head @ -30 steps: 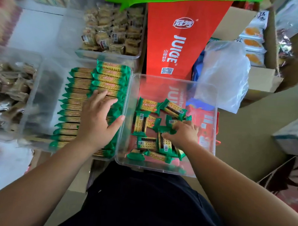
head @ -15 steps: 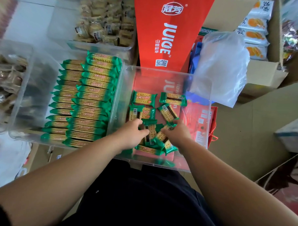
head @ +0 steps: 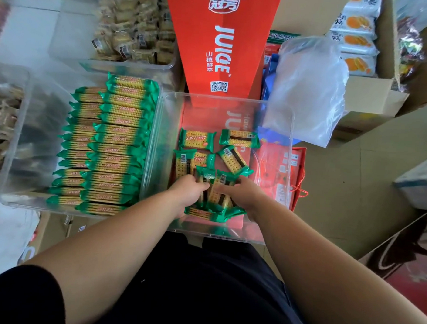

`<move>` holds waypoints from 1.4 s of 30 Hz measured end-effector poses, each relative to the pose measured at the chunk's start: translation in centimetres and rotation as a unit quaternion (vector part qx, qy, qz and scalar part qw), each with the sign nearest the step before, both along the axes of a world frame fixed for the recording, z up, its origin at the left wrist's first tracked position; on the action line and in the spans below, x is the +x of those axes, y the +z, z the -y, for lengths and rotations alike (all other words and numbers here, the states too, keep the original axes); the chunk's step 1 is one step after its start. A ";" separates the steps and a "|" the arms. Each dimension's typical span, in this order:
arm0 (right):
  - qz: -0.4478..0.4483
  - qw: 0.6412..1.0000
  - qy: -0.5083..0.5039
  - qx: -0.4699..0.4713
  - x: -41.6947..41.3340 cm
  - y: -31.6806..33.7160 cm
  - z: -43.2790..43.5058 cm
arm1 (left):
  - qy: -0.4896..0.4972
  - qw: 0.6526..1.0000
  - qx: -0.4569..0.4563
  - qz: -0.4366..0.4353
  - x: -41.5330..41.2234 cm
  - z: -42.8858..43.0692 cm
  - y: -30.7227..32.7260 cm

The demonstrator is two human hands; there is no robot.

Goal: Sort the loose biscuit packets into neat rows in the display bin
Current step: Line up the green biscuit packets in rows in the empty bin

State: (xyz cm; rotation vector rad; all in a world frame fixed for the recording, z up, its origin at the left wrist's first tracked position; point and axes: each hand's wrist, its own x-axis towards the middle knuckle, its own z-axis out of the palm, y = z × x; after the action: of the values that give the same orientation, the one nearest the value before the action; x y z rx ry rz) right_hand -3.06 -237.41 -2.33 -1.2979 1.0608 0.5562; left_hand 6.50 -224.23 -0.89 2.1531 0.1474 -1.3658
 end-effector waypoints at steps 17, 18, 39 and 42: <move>0.226 0.960 -0.147 -0.075 1.5 6.1 -0.2 | 0.189 0.949 -0.249 -0.044 0.4 -1.0 6.8; 0.239 0.959 -0.133 -0.080 1.8 6.3 -0.4 | 0.160 0.957 -0.240 -0.013 0.5 -1.3 7.1; -0.049 0.866 0.291 -0.404 7.2 -2.0 7.0 | 0.295 0.916 -0.217 0.167 5.3 -10.7 13.8; 0.002 0.899 0.185 -0.398 6.8 -1.0 6.8 | 0.280 0.921 -0.209 0.174 5.6 -11.2 13.8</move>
State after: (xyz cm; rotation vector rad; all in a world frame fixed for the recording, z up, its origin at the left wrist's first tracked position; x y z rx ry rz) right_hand 3.71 -244.18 -3.30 -2.2530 1.0832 0.3987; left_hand 12.06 -213.08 12.90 1.7614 0.2796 -0.6086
